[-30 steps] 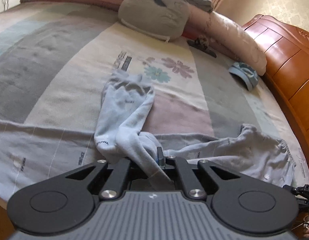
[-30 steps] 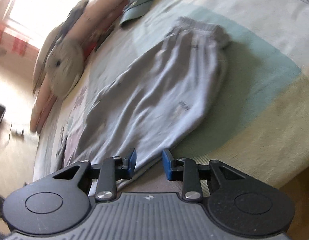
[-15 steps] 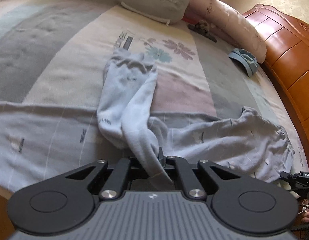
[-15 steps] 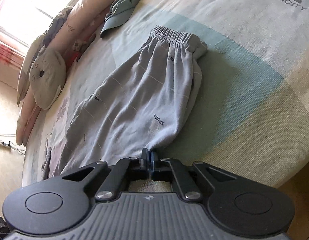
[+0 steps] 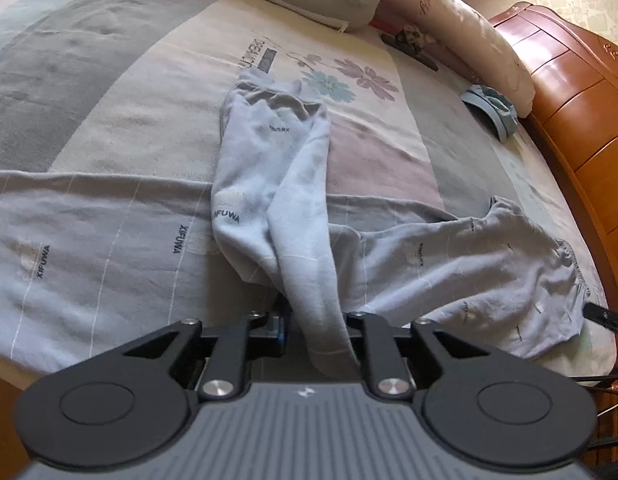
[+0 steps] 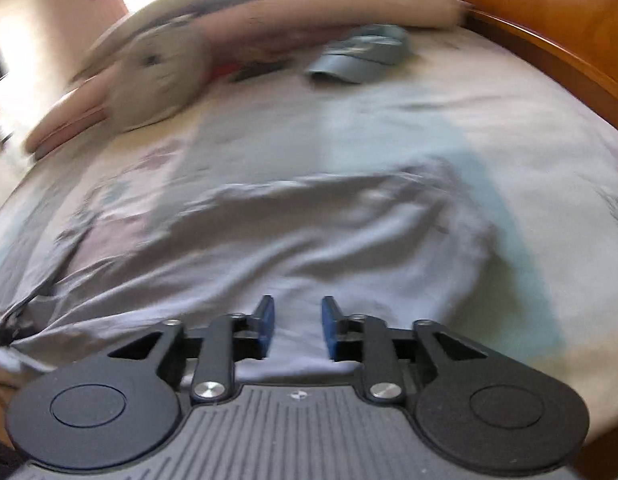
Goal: Fold clothes
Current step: 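Open both grippers, releasing the grey pants onto the bed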
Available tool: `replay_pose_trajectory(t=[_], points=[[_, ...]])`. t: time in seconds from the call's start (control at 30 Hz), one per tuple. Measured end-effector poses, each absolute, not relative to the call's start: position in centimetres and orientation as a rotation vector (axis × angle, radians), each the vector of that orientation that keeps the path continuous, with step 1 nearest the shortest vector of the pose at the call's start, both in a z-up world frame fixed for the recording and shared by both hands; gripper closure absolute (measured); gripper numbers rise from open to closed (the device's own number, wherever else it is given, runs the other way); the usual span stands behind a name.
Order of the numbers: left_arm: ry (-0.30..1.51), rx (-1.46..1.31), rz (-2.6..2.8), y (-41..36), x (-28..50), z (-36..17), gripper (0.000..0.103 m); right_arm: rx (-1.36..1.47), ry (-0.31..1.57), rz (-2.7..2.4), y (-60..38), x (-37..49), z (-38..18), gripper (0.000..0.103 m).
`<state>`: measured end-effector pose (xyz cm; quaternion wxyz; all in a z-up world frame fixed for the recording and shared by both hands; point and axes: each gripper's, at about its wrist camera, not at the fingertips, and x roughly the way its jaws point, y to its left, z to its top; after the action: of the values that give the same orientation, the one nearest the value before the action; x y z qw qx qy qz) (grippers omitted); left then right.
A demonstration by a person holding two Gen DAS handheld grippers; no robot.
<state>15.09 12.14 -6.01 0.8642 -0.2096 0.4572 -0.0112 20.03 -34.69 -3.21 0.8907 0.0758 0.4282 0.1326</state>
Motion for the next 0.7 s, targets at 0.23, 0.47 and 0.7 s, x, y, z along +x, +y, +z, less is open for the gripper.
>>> replay_pose_trajectory(t=[0.23, 0.47, 0.7], points=[[0.951, -0.419, 0.018, 13.5, 13.1, -4.2, 0.056, -0.086, 0.915, 0.4, -28.4, 21.0, -5.8, 0.066], [0.969, -0.297, -0.03, 13.6, 14.8, -2.6, 0.036, -0.18, 0.913, 0.411, -27.1, 21.3, -5.8, 0.051], [0.996, -0.381, 0.017, 16.6, 13.2, -2.0, 0.035, -0.132, 0.914, 0.421, -27.8, 21.1, -6.1, 0.045]])
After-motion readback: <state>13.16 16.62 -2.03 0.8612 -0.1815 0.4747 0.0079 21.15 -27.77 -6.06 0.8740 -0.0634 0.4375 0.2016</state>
